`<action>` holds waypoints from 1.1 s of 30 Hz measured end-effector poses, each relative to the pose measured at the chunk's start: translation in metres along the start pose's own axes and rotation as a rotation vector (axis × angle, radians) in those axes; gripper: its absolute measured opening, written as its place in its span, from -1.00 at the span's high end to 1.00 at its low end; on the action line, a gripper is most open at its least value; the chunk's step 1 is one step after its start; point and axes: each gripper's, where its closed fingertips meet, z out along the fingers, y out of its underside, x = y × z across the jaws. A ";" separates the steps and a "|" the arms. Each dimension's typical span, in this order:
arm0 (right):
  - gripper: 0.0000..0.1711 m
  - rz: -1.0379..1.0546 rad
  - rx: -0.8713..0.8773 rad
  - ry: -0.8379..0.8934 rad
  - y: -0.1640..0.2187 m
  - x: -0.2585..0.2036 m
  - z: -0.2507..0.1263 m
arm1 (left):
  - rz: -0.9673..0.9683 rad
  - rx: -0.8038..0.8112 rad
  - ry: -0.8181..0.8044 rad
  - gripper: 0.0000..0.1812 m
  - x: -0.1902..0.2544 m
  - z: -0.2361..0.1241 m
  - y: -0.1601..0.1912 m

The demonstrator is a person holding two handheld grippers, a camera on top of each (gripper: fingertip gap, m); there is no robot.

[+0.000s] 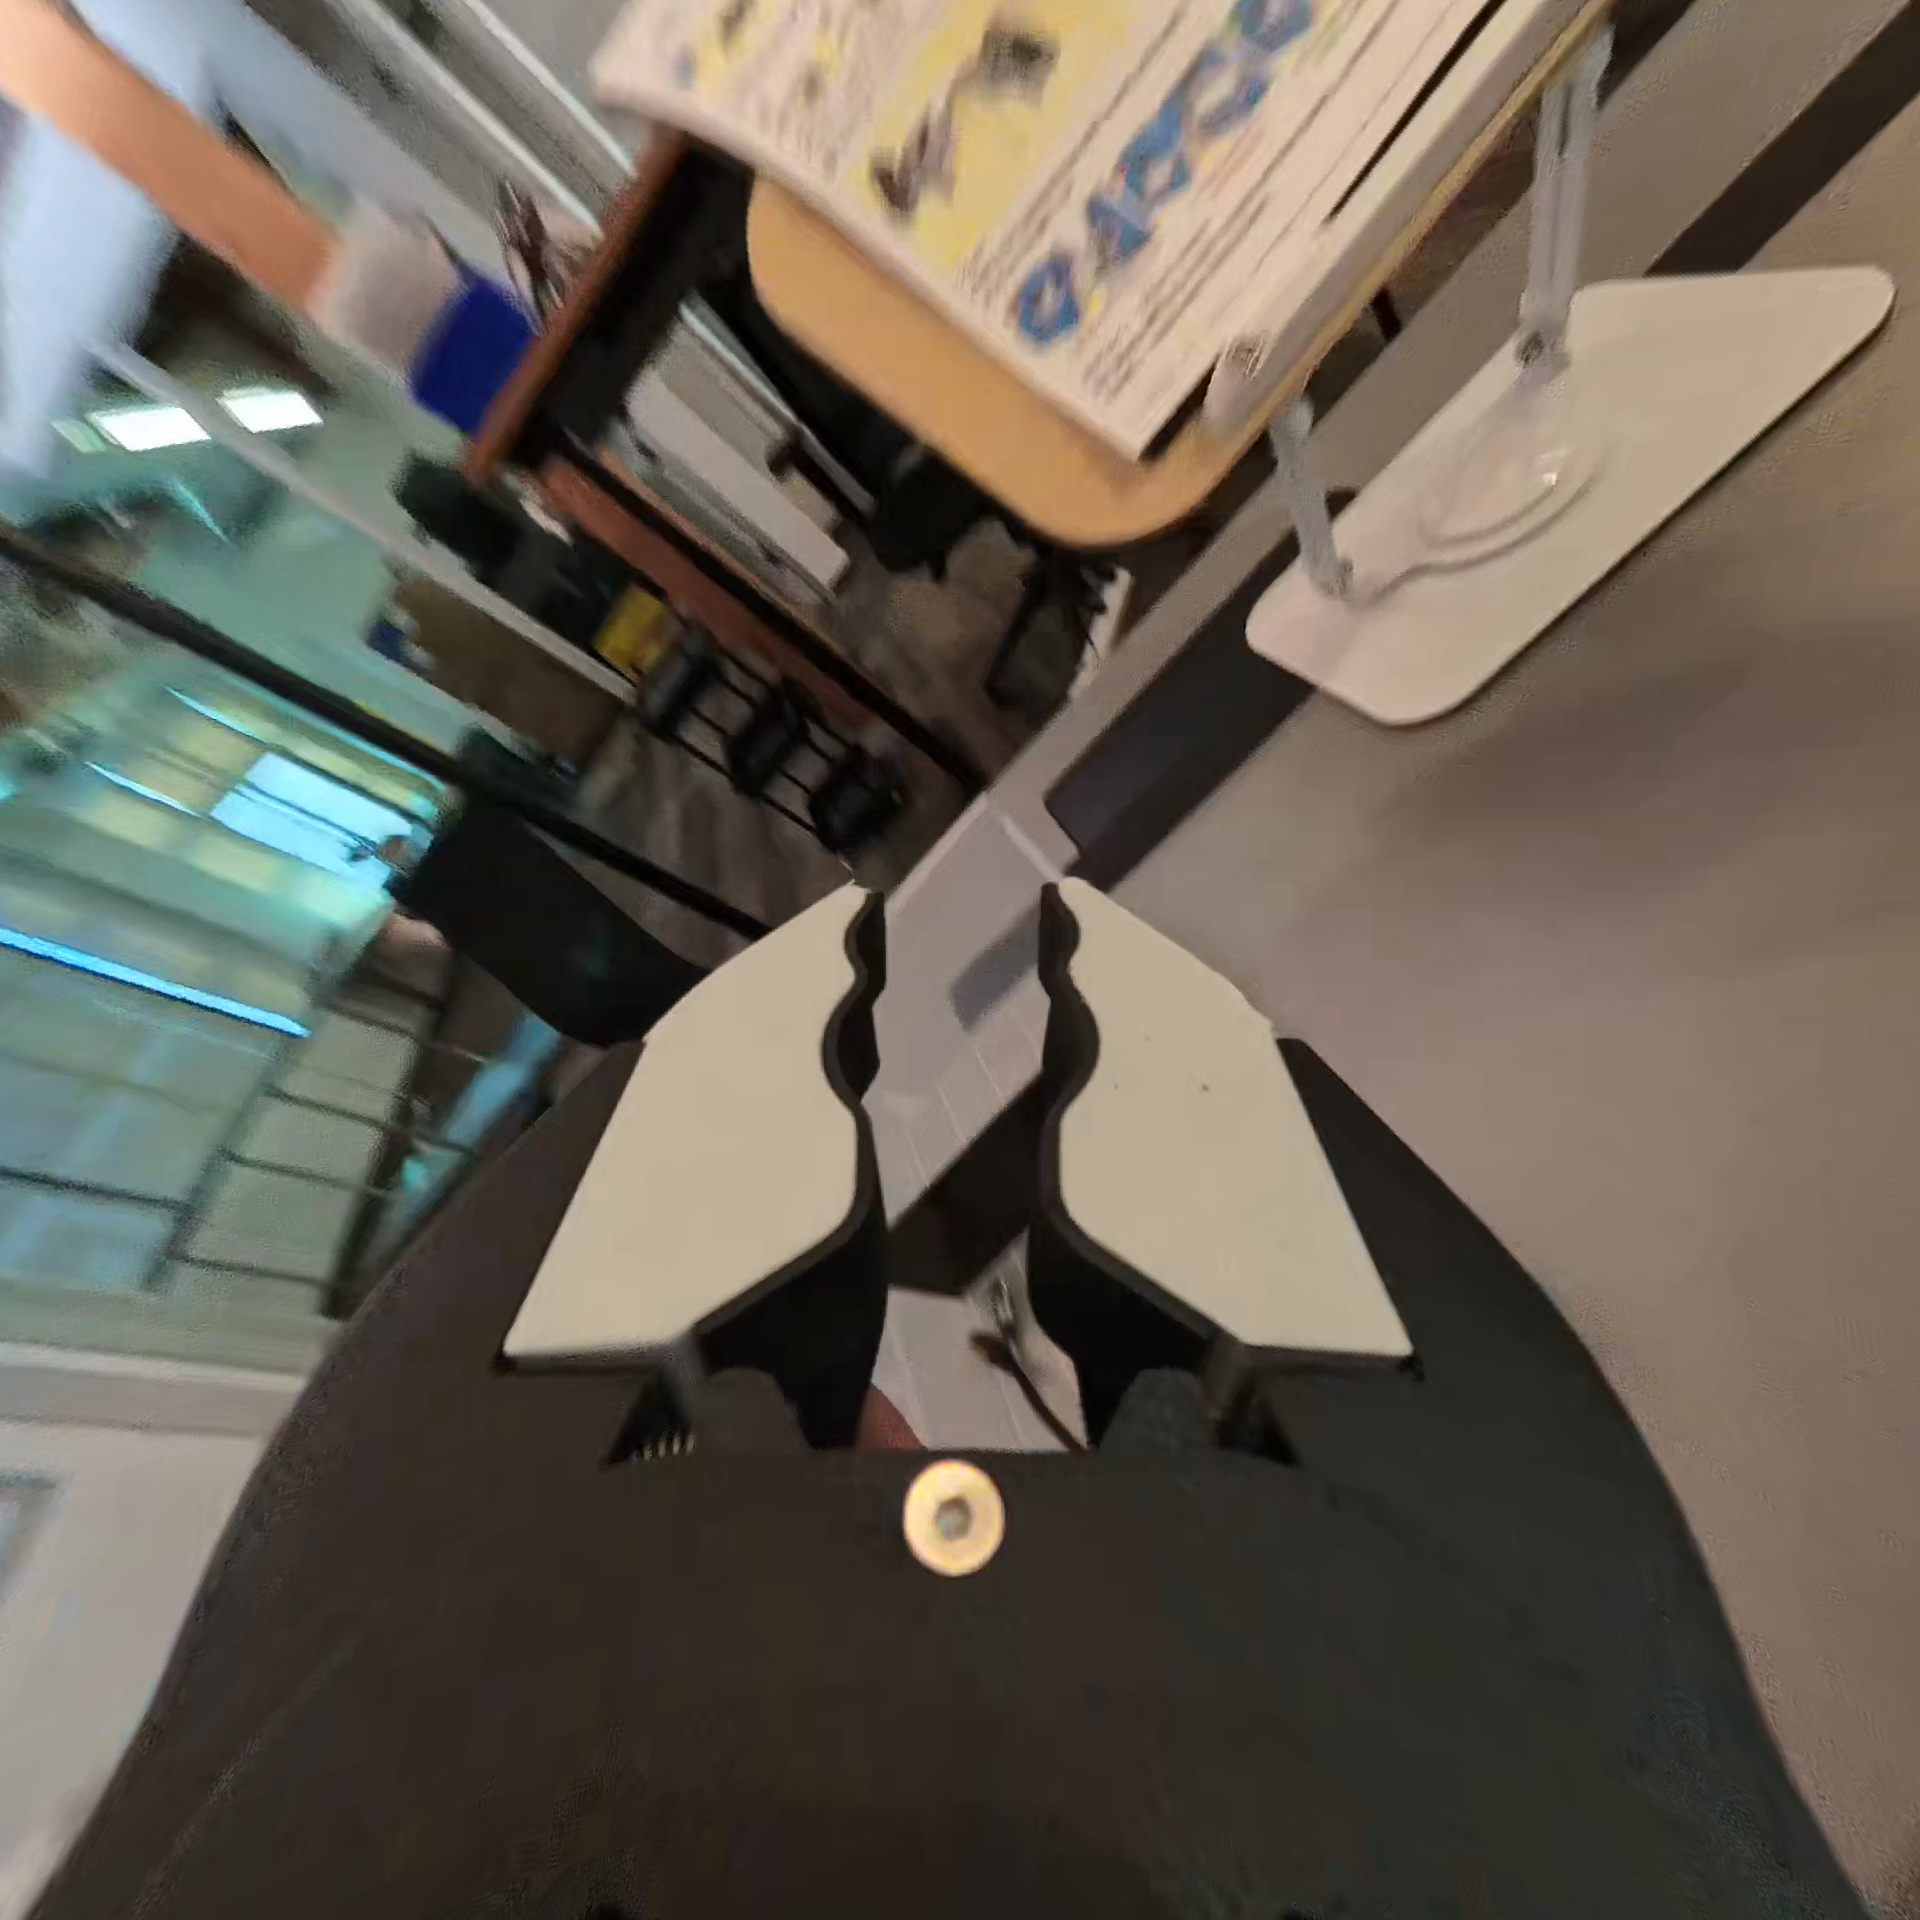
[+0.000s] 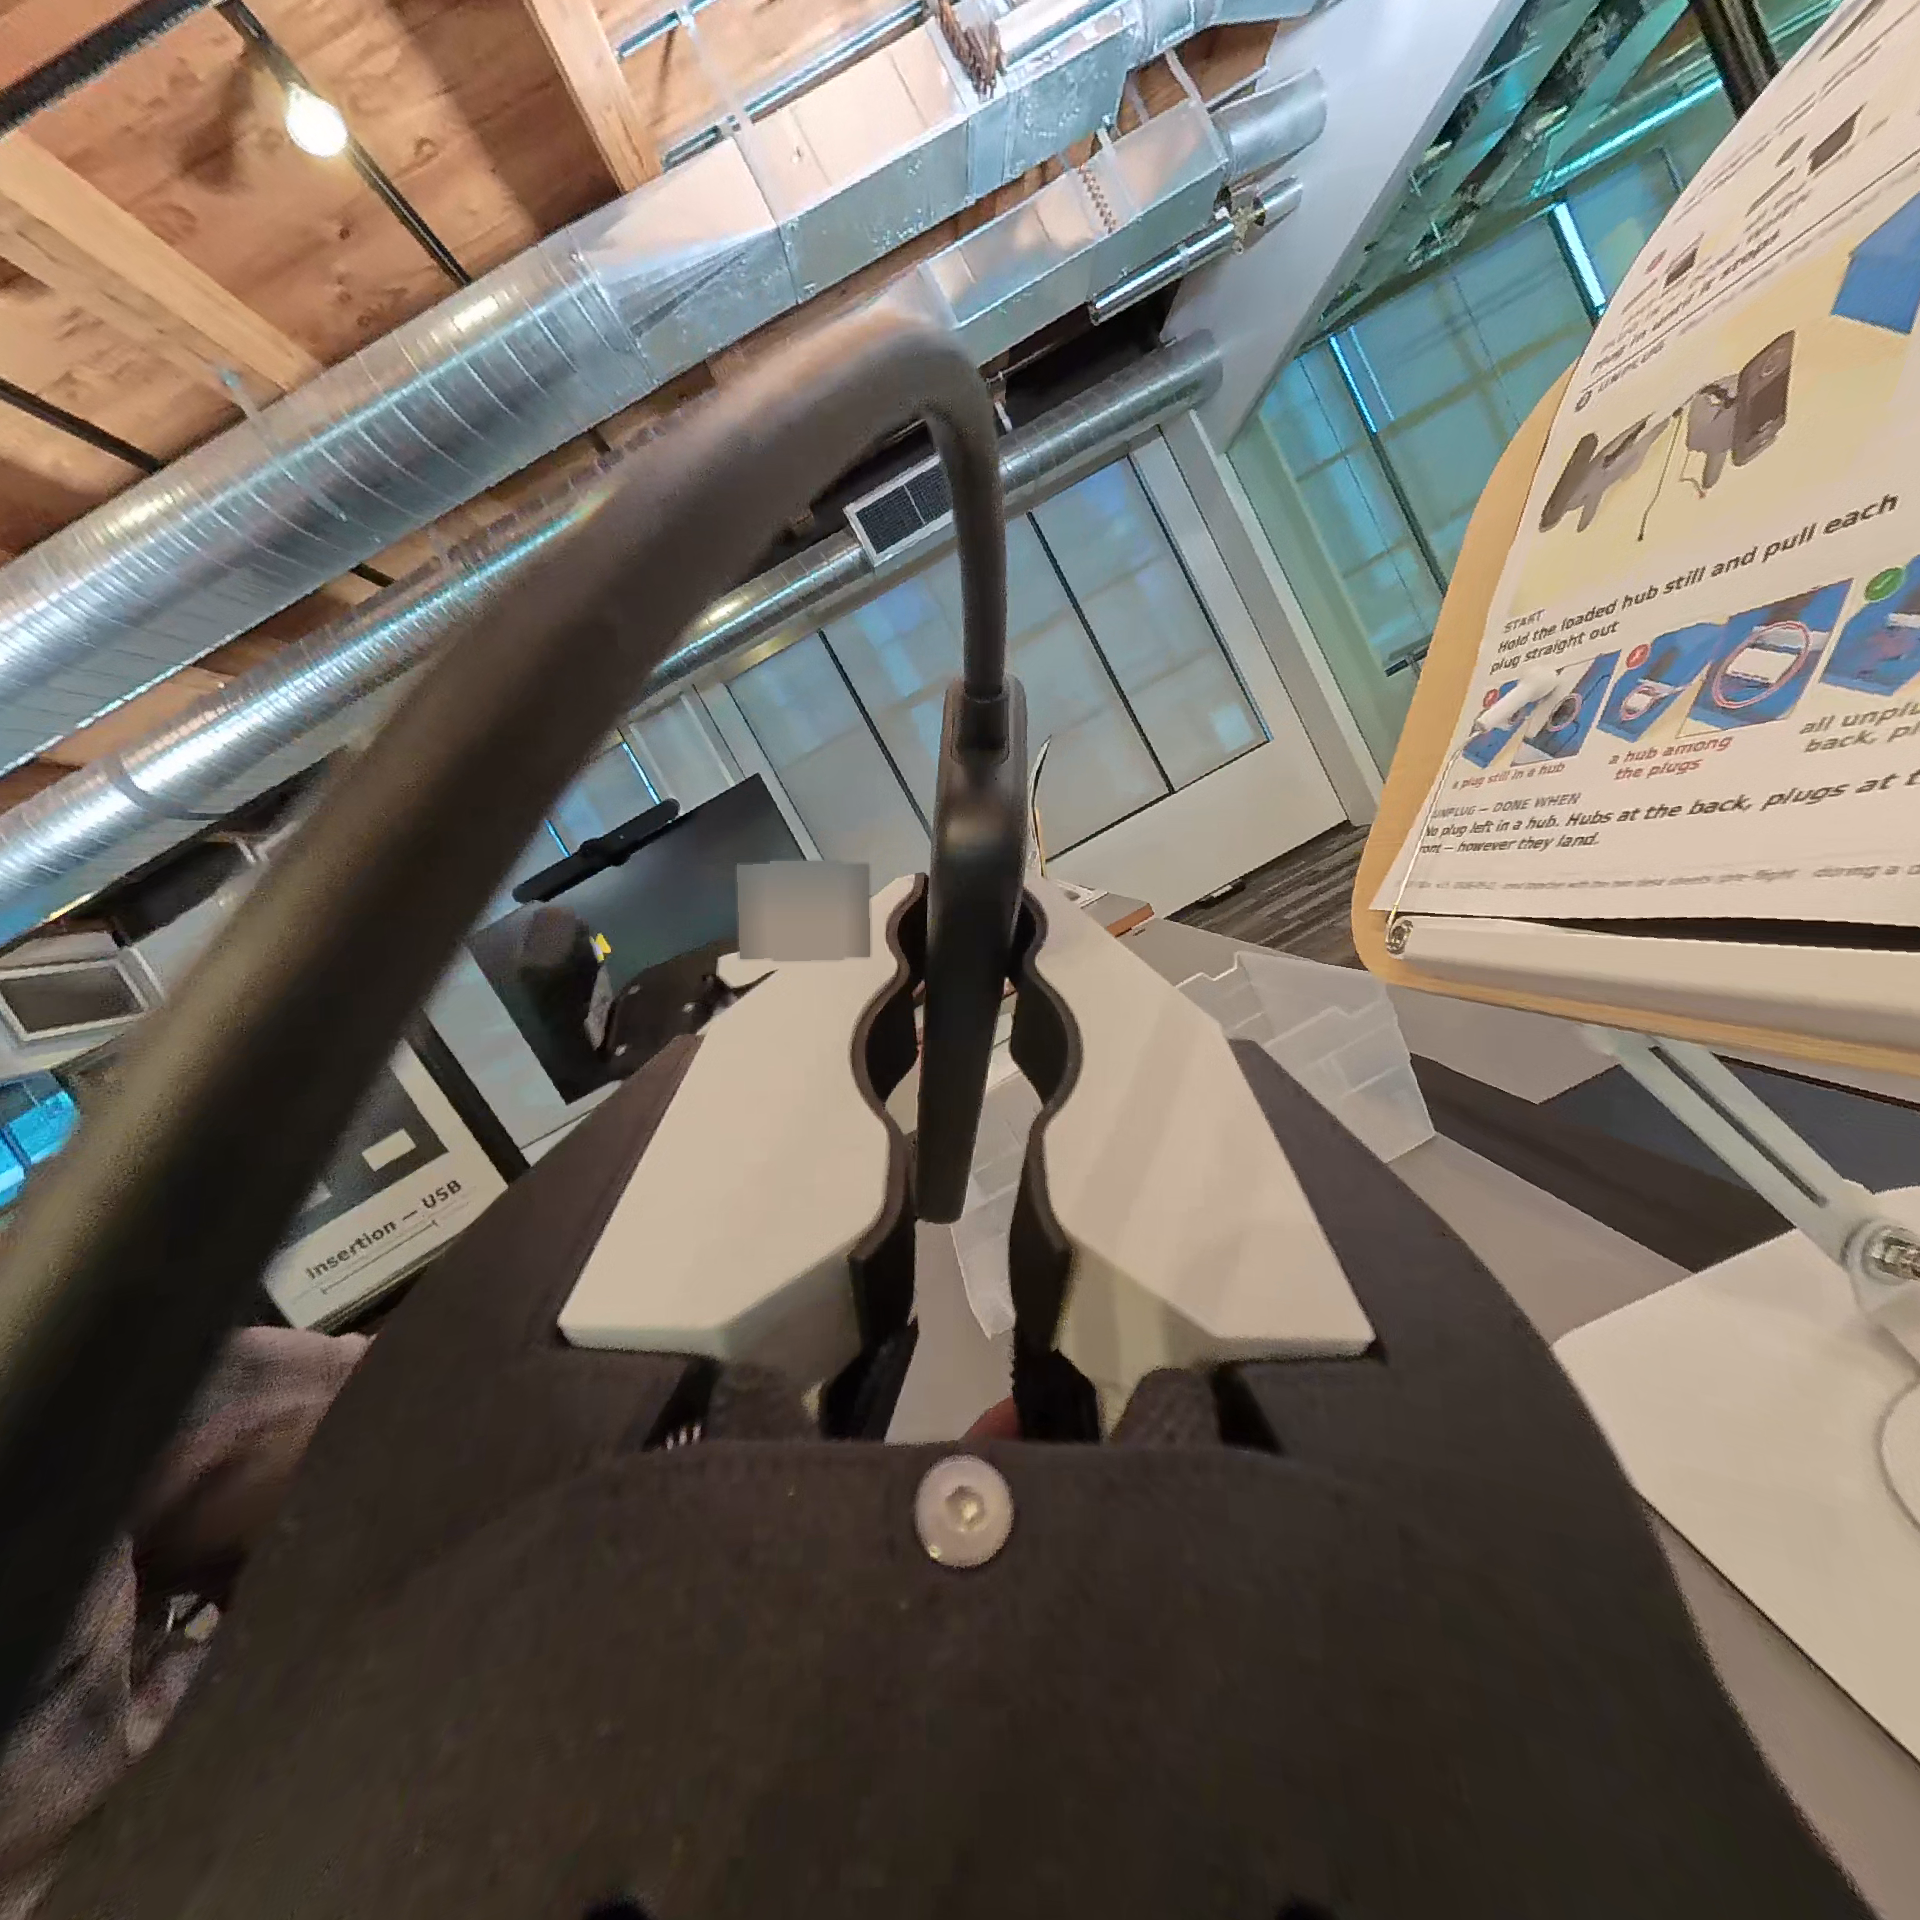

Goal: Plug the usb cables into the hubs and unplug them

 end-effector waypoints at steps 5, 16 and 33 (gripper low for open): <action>0.89 -0.021 -0.021 0.012 0.004 0.003 -0.001 | -0.159 -0.224 0.088 0.49 -0.013 0.011 0.089; 0.89 -0.054 -0.020 0.074 -0.001 0.017 -0.012 | -0.223 -0.491 0.314 0.55 0.059 0.082 0.158; 0.88 -0.067 0.020 0.084 -0.016 0.018 -0.022 | -0.244 -0.711 0.399 0.92 0.081 0.108 0.201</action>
